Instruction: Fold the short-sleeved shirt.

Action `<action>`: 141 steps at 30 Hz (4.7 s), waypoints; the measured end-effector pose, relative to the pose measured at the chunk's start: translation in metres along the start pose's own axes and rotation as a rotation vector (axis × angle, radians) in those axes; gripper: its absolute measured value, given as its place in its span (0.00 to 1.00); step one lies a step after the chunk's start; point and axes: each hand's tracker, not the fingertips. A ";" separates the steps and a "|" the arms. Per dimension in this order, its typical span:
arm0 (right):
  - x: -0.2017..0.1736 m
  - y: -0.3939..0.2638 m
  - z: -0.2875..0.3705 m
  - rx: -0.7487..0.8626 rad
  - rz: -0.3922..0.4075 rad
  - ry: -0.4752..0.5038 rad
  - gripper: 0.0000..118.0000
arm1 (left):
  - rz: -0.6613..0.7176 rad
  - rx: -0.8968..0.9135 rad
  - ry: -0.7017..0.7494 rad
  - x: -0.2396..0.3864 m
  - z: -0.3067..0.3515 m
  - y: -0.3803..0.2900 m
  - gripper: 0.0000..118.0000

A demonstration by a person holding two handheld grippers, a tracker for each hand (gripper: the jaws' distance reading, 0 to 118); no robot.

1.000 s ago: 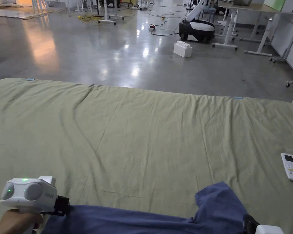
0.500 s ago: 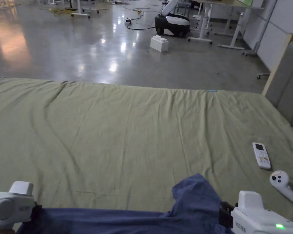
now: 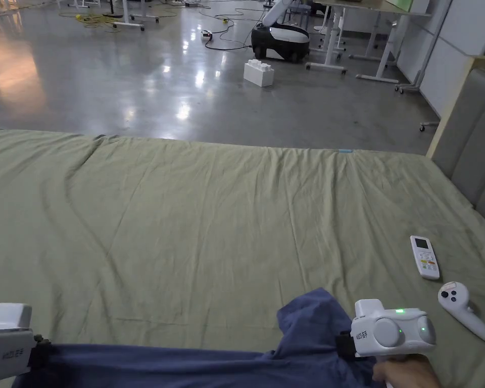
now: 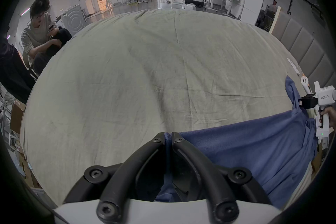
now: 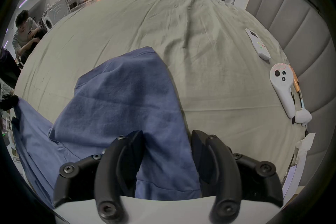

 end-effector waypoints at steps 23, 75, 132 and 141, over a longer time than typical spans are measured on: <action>0.000 -0.060 0.171 0.249 0.000 0.011 0.02 | -0.019 0.170 -0.077 -0.027 0.100 -0.029 0.06; -0.102 -0.133 0.231 0.760 -0.075 -0.153 0.65 | -0.028 0.530 0.001 0.053 0.147 -0.089 0.54; -0.160 -0.117 0.204 0.826 -0.002 -0.165 0.01 | 0.624 -0.125 -0.929 -0.161 -0.027 -0.191 0.63; -0.164 -0.121 0.200 0.806 0.008 -0.149 0.01 | 0.517 -0.112 -0.761 -0.153 -0.002 -0.183 0.13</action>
